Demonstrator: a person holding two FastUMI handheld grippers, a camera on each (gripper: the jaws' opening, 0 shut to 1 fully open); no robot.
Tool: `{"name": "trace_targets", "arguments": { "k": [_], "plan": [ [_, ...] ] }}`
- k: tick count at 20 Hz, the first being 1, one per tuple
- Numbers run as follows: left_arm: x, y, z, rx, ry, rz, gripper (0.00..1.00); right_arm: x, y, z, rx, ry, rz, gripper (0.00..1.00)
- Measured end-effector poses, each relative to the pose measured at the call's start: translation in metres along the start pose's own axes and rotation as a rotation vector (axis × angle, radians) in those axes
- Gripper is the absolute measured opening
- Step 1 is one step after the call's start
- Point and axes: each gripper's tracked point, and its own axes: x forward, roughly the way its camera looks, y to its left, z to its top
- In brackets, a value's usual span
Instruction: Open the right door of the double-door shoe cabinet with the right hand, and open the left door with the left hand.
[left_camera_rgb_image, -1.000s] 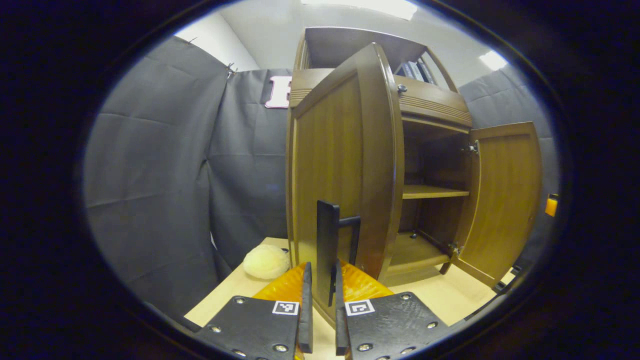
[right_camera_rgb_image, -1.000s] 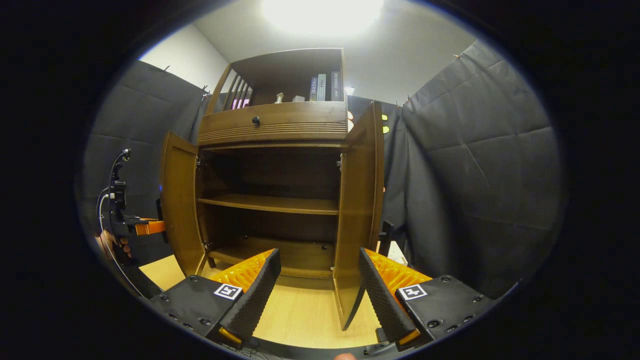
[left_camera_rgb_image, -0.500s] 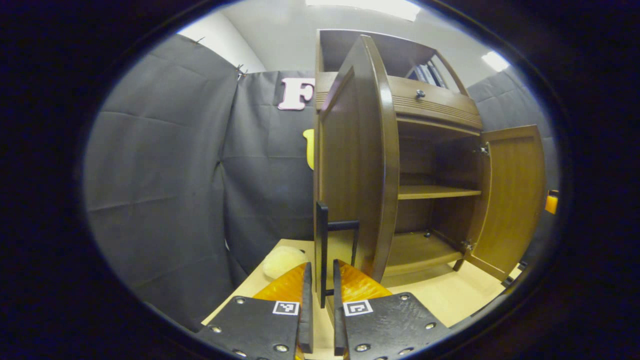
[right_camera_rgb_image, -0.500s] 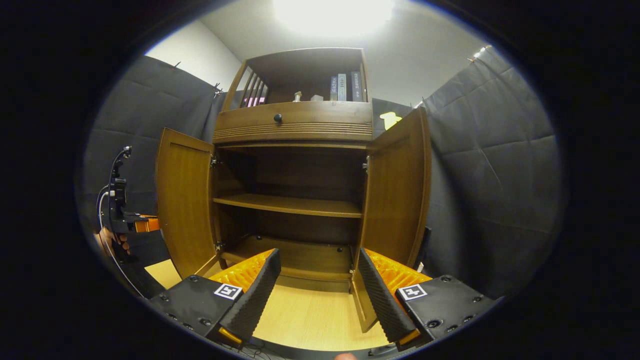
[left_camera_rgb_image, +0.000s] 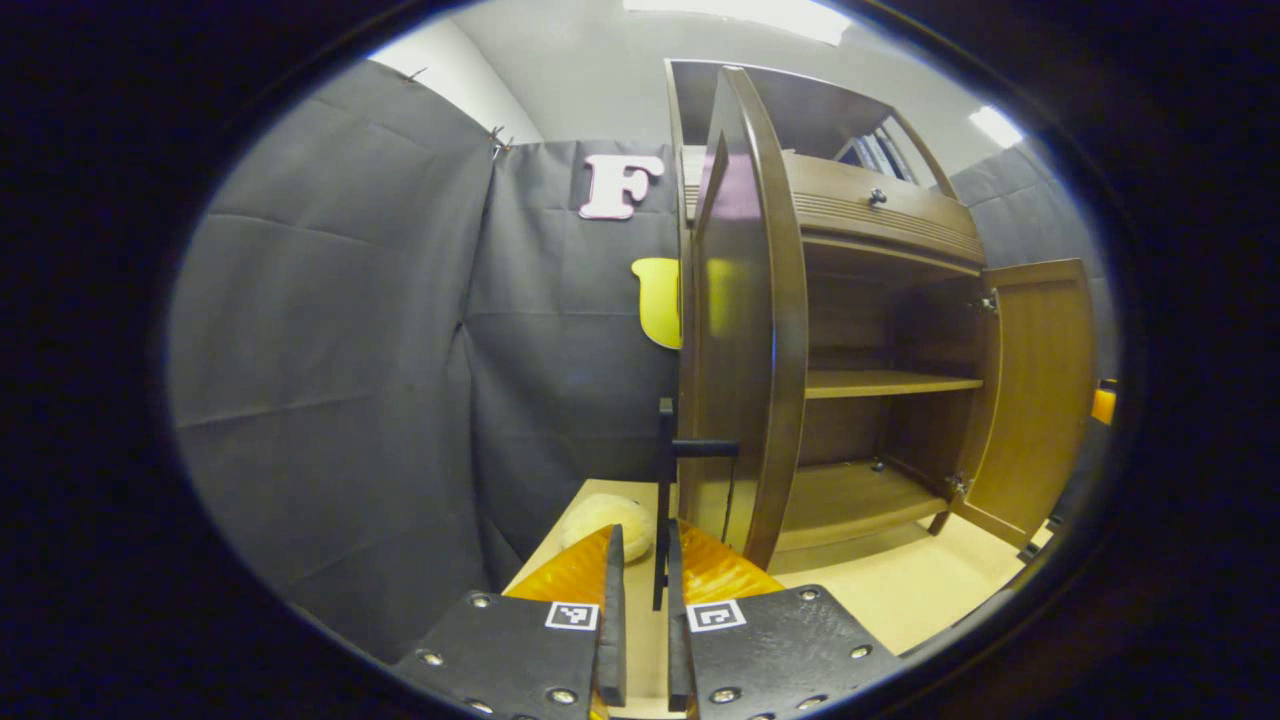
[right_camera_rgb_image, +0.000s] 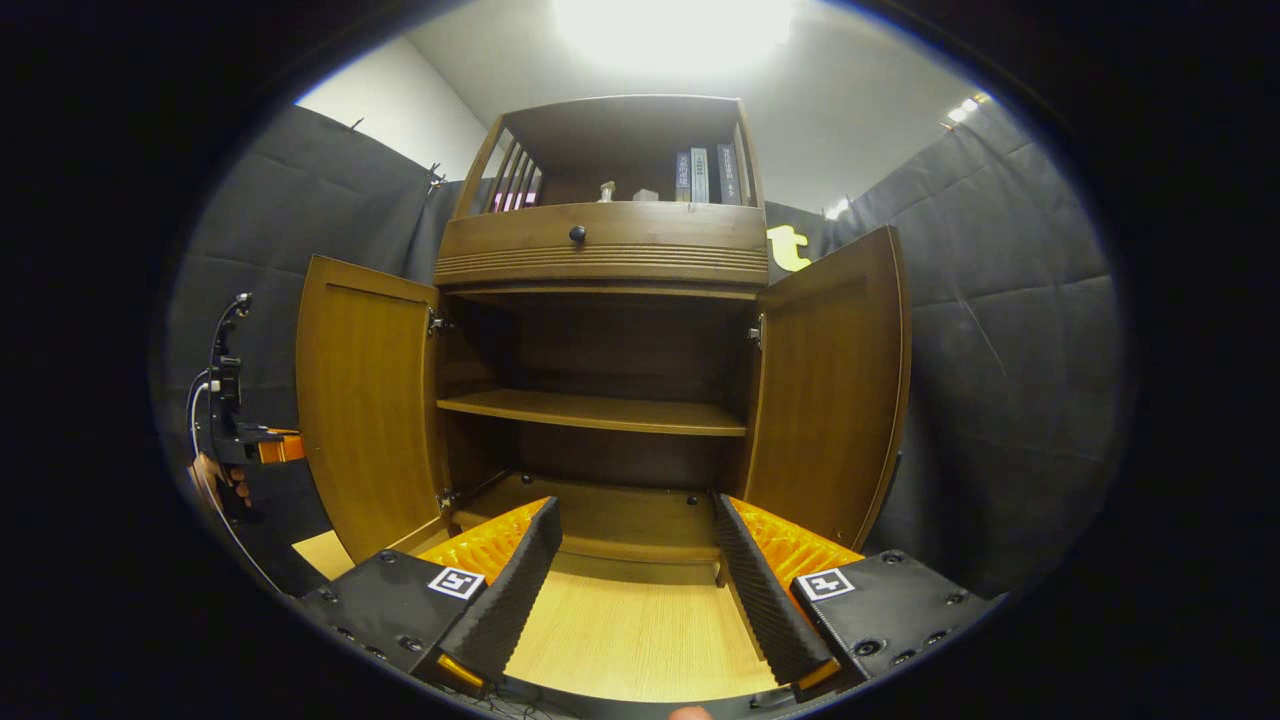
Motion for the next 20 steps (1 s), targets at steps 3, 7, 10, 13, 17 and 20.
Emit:
{"name": "trace_targets", "arguments": {
  "k": [3,7,10,13,17,20],
  "plan": [
    [-0.014,0.017,0.003,0.0,-0.014,0.037,0.17,-0.011,-0.004,0.003,0.02,-0.013,-0.007,0.97],
    [-0.04,0.017,0.01,0.003,-0.028,0.063,0.18,-0.02,-0.015,0.014,0.018,-0.033,0.001,0.98],
    [-0.071,0.007,0.02,-0.01,-0.047,0.069,0.17,-0.035,-0.029,0.022,0.021,-0.047,0.0,0.97],
    [-0.102,-0.001,0.031,0.004,-0.062,0.078,0.19,-0.058,-0.05,0.027,0.023,-0.068,-0.016,0.98],
    [-0.14,-0.018,0.044,0.006,-0.074,0.075,0.15,-0.081,-0.071,0.03,0.027,-0.08,-0.034,0.98],
    [-0.164,-0.022,0.047,0.019,-0.082,0.087,0.17,-0.095,-0.085,0.031,0.022,-0.083,-0.045,0.97]
  ]
}}
